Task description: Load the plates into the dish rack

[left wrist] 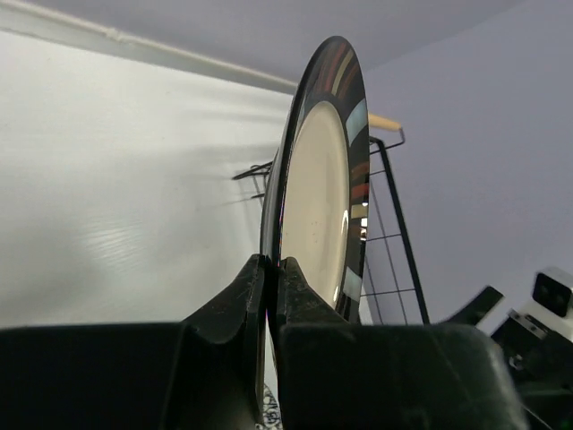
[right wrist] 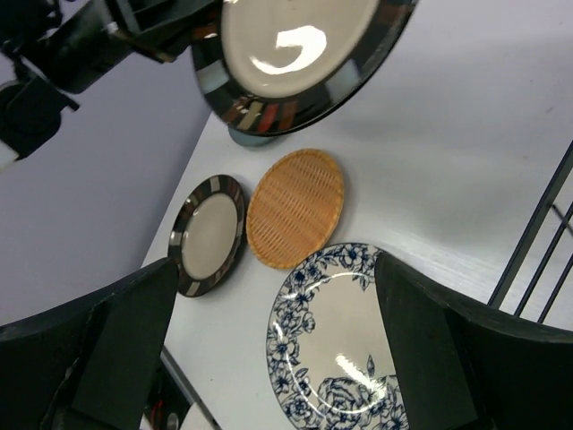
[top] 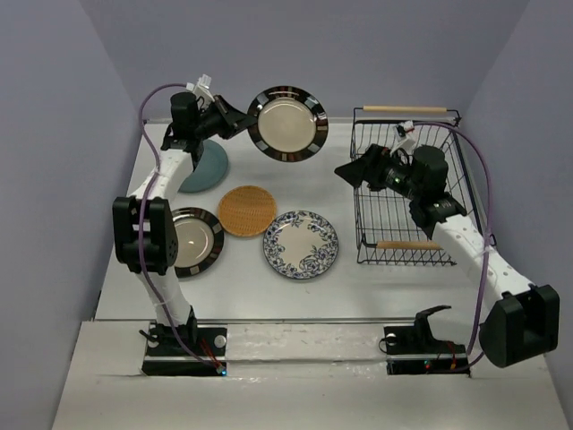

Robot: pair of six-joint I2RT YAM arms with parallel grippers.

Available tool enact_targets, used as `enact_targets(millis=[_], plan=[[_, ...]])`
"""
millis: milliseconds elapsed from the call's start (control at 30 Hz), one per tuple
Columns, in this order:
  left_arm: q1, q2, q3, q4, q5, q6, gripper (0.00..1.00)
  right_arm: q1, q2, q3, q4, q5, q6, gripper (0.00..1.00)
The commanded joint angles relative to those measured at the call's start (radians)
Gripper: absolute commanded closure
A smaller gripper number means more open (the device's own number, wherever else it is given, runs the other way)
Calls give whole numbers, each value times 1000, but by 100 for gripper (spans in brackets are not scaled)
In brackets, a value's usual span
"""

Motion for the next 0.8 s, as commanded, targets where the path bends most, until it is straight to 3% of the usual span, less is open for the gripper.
enact_targets(millis=[0,233,467,767], plan=[[4,-194,-11,187,91,-104,94,10,70,158,-27,94,-88,3],[-31,-308,-51,198,134,-124,94,10,179,267,-47,-28,-89,3],[-70,-383,-97,203,141,-123,94,10,156,255,-27,-89,-88,3],[-125,-444,-154,244,165,-144,94,10,124,206,36,-61,-80,6]])
